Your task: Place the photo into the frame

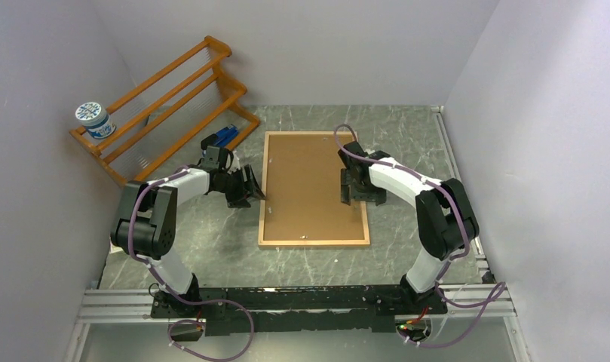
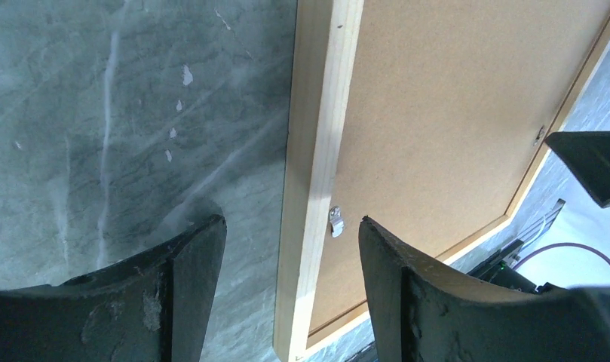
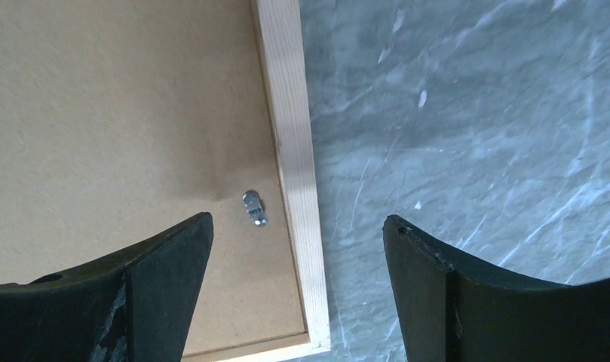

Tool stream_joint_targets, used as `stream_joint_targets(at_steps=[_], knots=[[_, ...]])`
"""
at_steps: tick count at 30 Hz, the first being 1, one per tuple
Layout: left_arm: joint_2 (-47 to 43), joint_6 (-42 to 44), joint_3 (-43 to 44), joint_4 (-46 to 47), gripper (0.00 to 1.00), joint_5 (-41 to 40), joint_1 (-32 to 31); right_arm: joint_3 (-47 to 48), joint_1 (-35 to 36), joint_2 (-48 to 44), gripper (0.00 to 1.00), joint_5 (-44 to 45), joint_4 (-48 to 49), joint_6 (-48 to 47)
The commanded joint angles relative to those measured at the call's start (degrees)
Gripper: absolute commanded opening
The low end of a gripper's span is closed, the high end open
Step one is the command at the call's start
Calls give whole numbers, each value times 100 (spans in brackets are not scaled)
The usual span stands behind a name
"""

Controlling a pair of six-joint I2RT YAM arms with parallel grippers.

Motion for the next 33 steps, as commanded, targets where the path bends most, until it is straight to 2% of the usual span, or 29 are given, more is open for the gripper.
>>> stream_joint_targets(at_steps=[1, 8, 12, 19, 25, 33], knots=[[-86, -33, 16, 164, 70, 159, -46, -124, -126, -97, 85, -432, 110, 2], [-15, -10, 77, 141, 71, 139, -86, -327, -340, -136, 71, -675, 131, 29], [8, -19, 75, 150, 71, 140, -104, -488, -495, -206, 68, -904, 201, -4], [76, -76, 70, 232, 71, 150, -161, -599, -567, -139, 69, -936, 287, -23], [117, -87, 95, 238, 71, 122, -225, -599, -579, -141, 80, -1008, 464, 3], [148, -106, 104, 238, 71, 96, -286, -733, -653, -325, 80, -1280, 701, 88]])
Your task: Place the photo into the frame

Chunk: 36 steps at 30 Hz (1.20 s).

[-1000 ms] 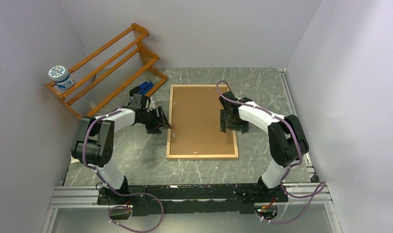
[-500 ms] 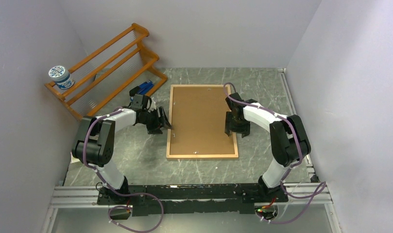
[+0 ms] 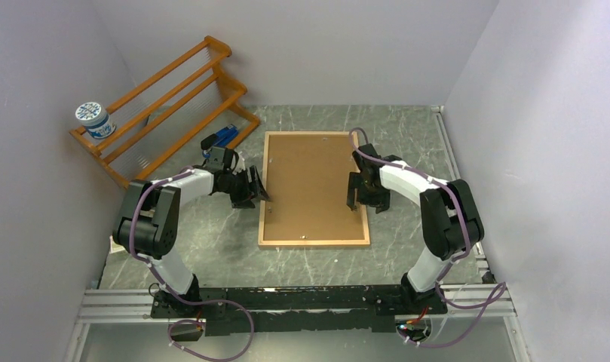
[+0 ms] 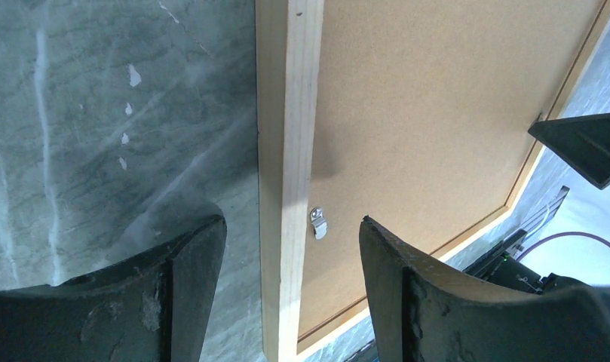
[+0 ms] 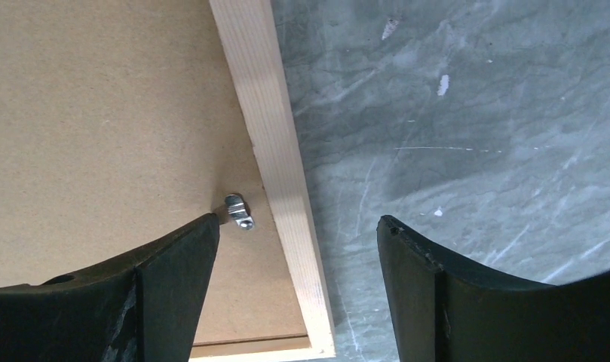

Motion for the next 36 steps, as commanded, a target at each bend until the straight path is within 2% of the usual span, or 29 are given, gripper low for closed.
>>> stream_joint_targets(at_steps=[1, 6, 16, 24, 31, 36], knots=[[103, -72, 96, 98, 71, 50, -63, -212, -99, -312, 80, -252, 432, 116], [127, -103, 81, 120, 71, 38, -108, -316, -218, -384, 78, -270, 500, 92], [219, -160, 87, 171, 71, 5, -201, -275, -238, -119, 66, 131, 588, 242], [212, -208, 48, 199, 71, -81, -259, -520, -244, -329, 42, -13, 671, -60], [248, -229, 47, 226, 71, -118, -309, -657, -243, -408, 31, -303, 762, -225], [285, -219, 68, 224, 71, -142, -323, -726, -240, -485, 11, -423, 806, -198]])
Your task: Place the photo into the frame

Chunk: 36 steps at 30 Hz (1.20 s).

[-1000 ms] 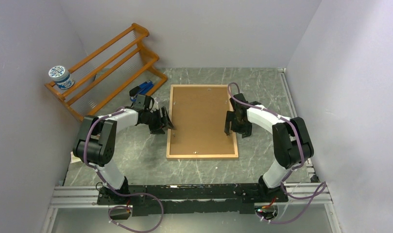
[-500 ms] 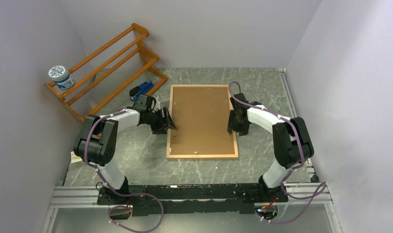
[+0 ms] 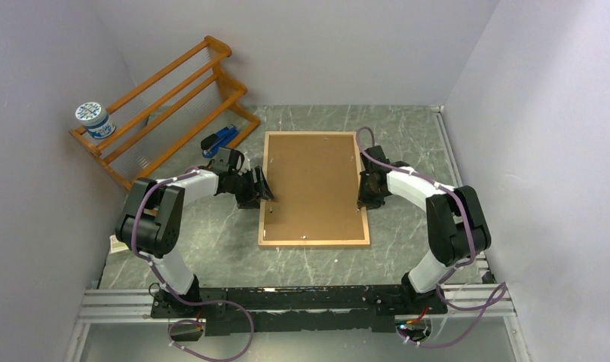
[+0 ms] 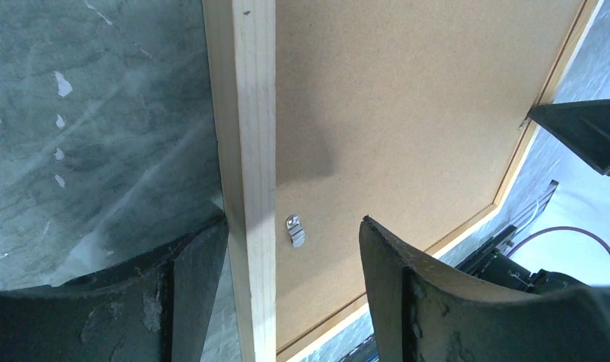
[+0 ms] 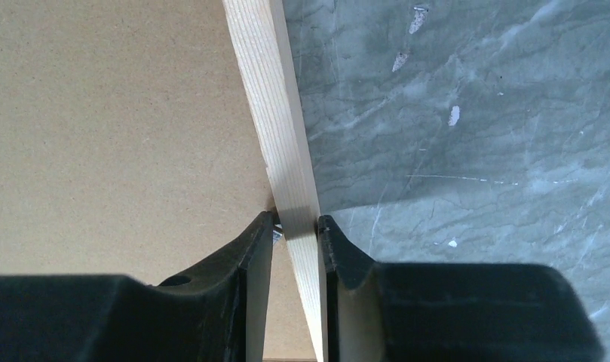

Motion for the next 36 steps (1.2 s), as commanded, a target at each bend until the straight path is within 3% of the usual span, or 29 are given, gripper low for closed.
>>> stream_joint_targets(at_steps=[1, 4, 6, 12, 15, 18, 29, 31, 35, 36], knots=[[177, 28, 69, -26, 71, -187, -67, -190, -8, -138, 9, -13, -111, -125], [181, 47, 71, -44, 72, -222, -67, -217, -14, -250, 7, 2, -61, -61], [163, 56, 66, -45, 72, -259, -67, -195, -24, -297, 11, 53, -72, -15], [29, 38, -9, -1, 72, -378, -67, 62, -58, -251, 48, 485, -525, 466], [-68, 6, -133, 107, 73, -386, -67, 65, -58, -262, 55, 614, -799, 948], [-168, -49, -290, 255, 74, -353, -67, -98, -59, -330, 56, 654, -844, 1384], [-233, -40, -578, 421, 74, -113, -79, -135, 63, -58, 44, 483, -707, 2218], [-256, -47, -608, 412, 74, -102, -85, -142, 79, -95, 35, 533, -733, 2298], [-360, -68, -639, 403, 73, -153, -88, -193, 74, -324, 4, 664, -743, 2316], [-391, -84, -645, 413, 74, -182, -85, -206, 76, -402, 2, 653, -708, 2244]])
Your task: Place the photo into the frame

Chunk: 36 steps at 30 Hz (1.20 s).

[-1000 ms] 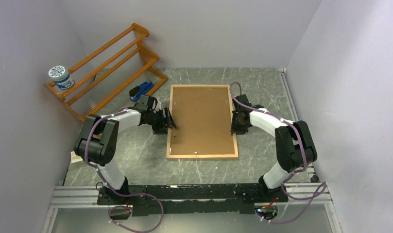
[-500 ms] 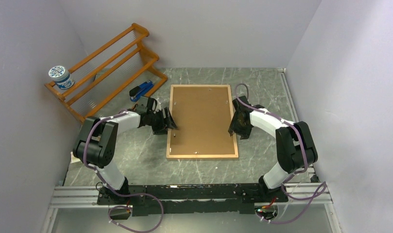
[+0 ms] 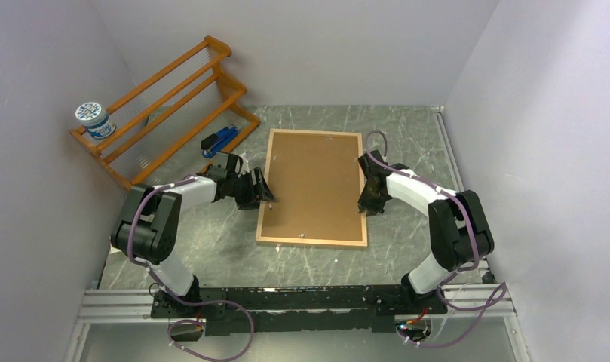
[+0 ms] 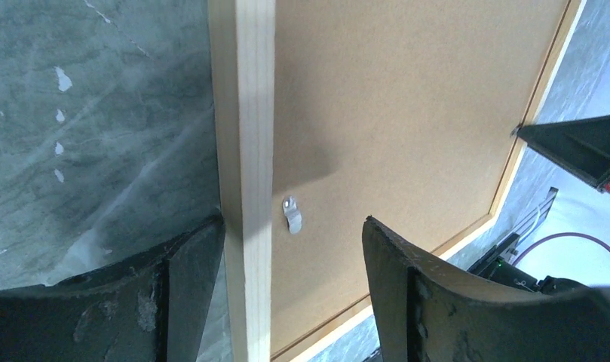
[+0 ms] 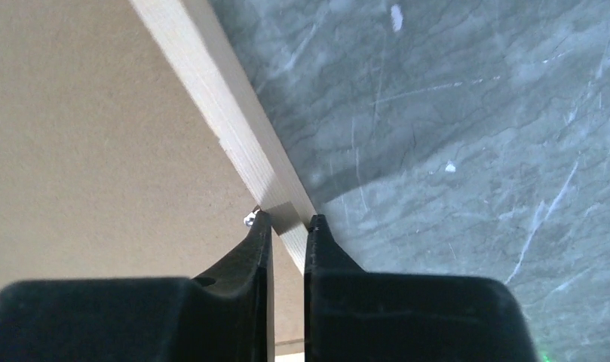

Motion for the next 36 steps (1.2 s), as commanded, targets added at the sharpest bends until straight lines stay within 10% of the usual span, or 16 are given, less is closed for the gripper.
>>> stream_joint_targets(at_steps=[1, 5, 8, 36], knots=[[-131, 5, -182, -199, 74, -154, -51, -72, 12, -275, 3, 216, -143, 315], [-213, -40, -116, -225, 75, -299, -48, 219, -7, -403, 41, 424, -216, 152], [-228, 19, 43, -342, 75, -424, -47, 576, -53, -350, 51, 620, -295, 4], [1508, 987, 2758, -1616, 75, -1037, 56, 4133, -912, 2809, 60, 425, -274, -1052]])
